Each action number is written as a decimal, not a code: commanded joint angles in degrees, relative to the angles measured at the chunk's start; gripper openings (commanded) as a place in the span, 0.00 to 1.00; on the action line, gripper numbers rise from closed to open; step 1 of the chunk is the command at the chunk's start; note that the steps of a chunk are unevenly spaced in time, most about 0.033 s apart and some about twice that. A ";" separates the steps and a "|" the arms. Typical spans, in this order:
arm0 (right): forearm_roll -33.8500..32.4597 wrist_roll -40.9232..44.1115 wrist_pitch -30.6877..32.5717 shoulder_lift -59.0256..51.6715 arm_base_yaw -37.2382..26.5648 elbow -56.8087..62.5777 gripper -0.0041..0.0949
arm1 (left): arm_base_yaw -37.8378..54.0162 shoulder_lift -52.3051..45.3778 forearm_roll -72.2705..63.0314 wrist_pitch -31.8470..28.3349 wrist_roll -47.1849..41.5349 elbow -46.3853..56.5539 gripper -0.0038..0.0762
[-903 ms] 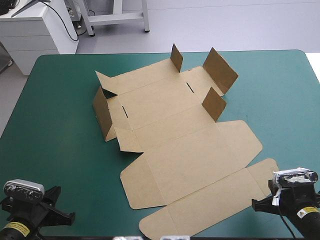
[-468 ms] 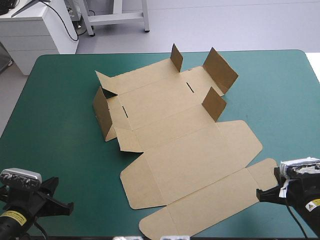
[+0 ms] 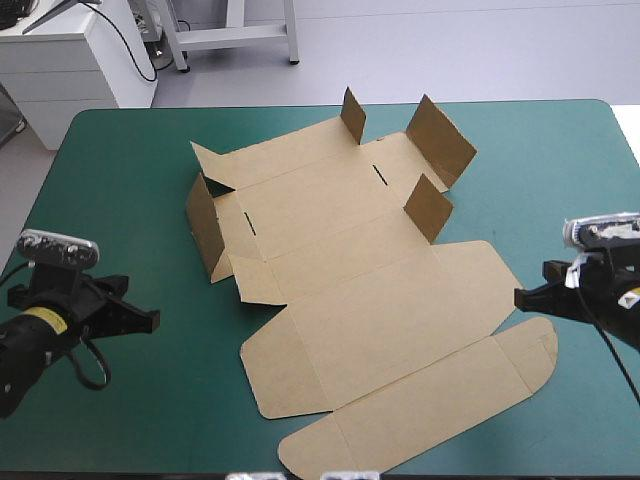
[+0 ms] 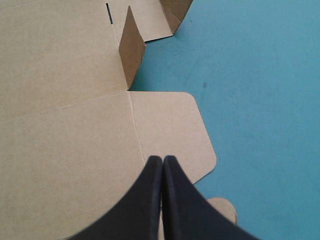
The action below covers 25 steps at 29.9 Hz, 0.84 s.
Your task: Fold the box
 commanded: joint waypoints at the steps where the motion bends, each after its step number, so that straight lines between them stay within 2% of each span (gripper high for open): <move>1: 2.67 -0.91 -1.72 5.99 0.19 -6.37 0.02 | -0.20 5.77 0.00 -3.58 -2.17 -6.58 0.04; 11: 8.79 -3.01 3.82 24.37 0.19 -24.40 0.02 | -0.20 21.60 -0.11 1.47 -2.59 -17.22 0.04; 16: 14.98 -6.90 6.69 32.35 0.19 -32.43 0.02 | -0.20 24.28 -0.11 2.90 -4.92 -17.36 0.04; 23: 15.94 -7.55 8.05 41.70 2.12 -40.49 0.04 | -0.20 24.43 -0.99 4.13 -5.19 -17.36 0.04; 25: 14.81 -7.55 8.05 43.95 4.35 -41.92 0.08 | -0.20 24.43 -1.85 4.64 -4.87 -17.36 0.04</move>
